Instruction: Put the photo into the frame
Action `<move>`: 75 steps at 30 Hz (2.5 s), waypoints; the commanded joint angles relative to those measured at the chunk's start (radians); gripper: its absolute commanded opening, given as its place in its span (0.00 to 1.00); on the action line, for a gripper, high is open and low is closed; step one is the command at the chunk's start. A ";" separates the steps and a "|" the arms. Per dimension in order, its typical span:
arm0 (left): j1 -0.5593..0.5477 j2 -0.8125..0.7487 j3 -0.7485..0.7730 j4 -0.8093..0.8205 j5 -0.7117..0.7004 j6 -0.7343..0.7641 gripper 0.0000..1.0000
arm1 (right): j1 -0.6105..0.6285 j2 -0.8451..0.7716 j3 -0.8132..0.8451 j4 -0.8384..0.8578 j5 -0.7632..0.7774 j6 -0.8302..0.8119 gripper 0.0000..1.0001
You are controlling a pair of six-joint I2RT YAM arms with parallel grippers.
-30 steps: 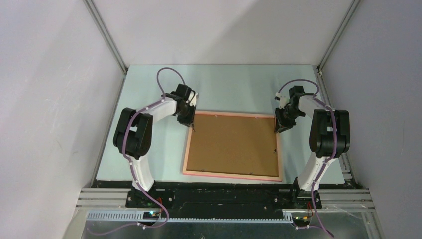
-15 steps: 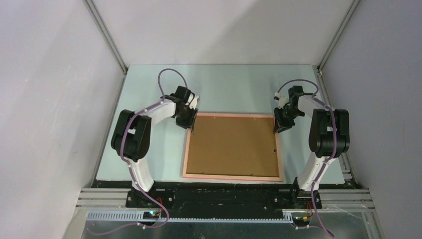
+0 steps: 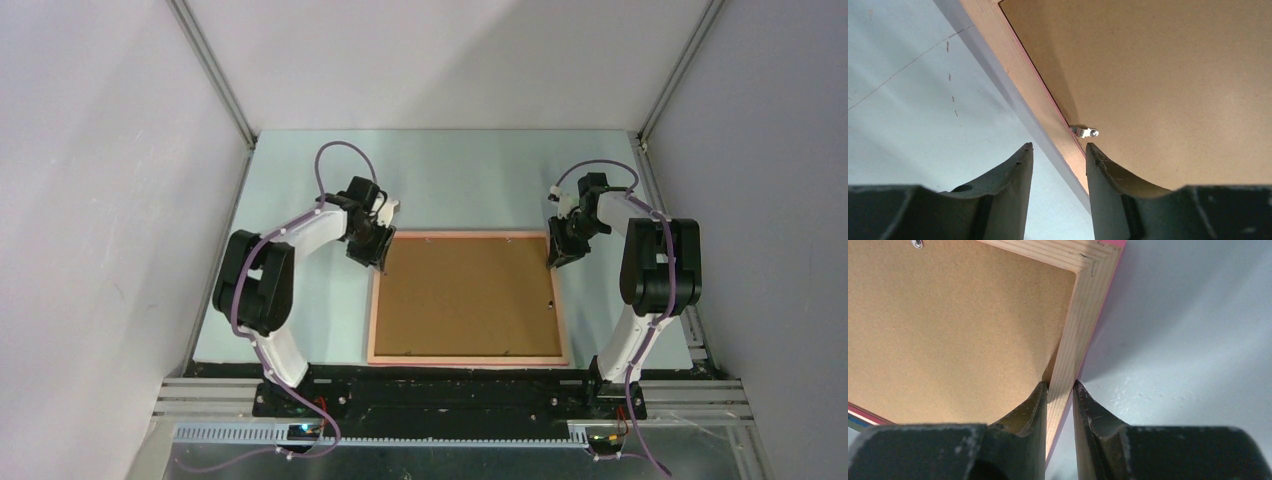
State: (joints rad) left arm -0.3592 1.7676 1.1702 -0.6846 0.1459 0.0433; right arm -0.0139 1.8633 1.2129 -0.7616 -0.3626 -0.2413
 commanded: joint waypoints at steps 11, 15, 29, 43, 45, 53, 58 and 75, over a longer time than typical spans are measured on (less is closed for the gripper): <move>-0.008 -0.061 -0.021 -0.034 0.050 0.048 0.46 | 0.008 -0.003 -0.011 -0.021 -0.022 -0.028 0.16; -0.008 -0.041 -0.015 -0.034 0.053 0.043 0.44 | 0.008 -0.009 -0.016 -0.021 -0.025 -0.028 0.19; -0.006 0.079 0.112 -0.024 0.086 -0.036 0.46 | 0.006 -0.010 -0.023 -0.020 -0.030 -0.031 0.19; -0.006 0.131 0.093 -0.001 0.079 -0.071 0.37 | -0.001 -0.004 -0.023 -0.018 -0.034 -0.032 0.17; -0.006 0.130 0.092 0.000 0.082 -0.071 0.33 | -0.001 -0.006 -0.023 -0.020 -0.035 -0.033 0.17; -0.007 0.106 0.066 0.000 0.088 -0.068 0.21 | -0.004 -0.007 -0.023 -0.021 -0.035 -0.033 0.16; -0.006 0.086 0.049 0.001 0.112 -0.058 0.19 | -0.004 -0.008 -0.024 -0.022 -0.034 -0.033 0.15; 0.018 0.019 0.019 -0.001 0.159 -0.025 0.54 | -0.028 -0.053 -0.023 -0.038 -0.055 -0.038 0.34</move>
State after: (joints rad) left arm -0.3481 1.8462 1.2144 -0.6975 0.2356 -0.0151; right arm -0.0288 1.8584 1.2026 -0.7593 -0.3878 -0.2535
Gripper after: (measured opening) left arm 0.523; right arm 0.318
